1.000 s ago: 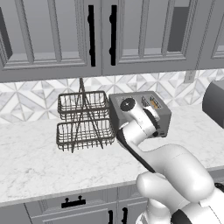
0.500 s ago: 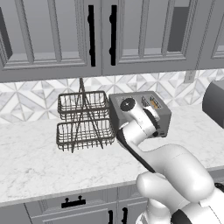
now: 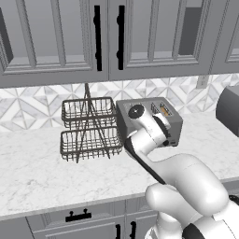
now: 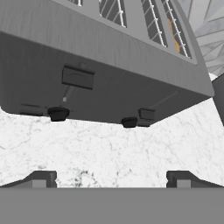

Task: Start the toaster. Once the lever pops up, take the bread to the plate on the dining counter.

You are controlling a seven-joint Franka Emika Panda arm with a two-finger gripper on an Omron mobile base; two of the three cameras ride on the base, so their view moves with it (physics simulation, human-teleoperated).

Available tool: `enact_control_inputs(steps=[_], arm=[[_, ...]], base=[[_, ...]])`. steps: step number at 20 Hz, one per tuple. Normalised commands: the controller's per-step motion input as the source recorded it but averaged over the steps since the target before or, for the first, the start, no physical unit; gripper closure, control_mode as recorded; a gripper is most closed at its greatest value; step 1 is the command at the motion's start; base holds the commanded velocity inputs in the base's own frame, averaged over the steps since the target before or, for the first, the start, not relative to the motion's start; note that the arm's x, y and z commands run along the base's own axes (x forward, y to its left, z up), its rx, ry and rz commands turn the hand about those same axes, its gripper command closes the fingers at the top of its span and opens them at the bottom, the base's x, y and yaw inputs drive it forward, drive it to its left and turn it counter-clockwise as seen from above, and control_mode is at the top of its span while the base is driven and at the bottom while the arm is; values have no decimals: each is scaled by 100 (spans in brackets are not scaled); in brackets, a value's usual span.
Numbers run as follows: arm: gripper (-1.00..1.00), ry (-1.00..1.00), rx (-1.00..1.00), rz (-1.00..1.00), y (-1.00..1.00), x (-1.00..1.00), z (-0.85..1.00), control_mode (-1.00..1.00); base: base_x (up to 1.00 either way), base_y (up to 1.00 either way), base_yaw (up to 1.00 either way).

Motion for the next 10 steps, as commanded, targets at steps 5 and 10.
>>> enact_control_inputs(steps=[5, 10], arm=[[-100, 0, 0, 0, 0, 0, 0, -100], [-100, 0, 0, 0, 0, 0, 0, -100]], base=[[0, 0, 0], [0, 0, 0]])
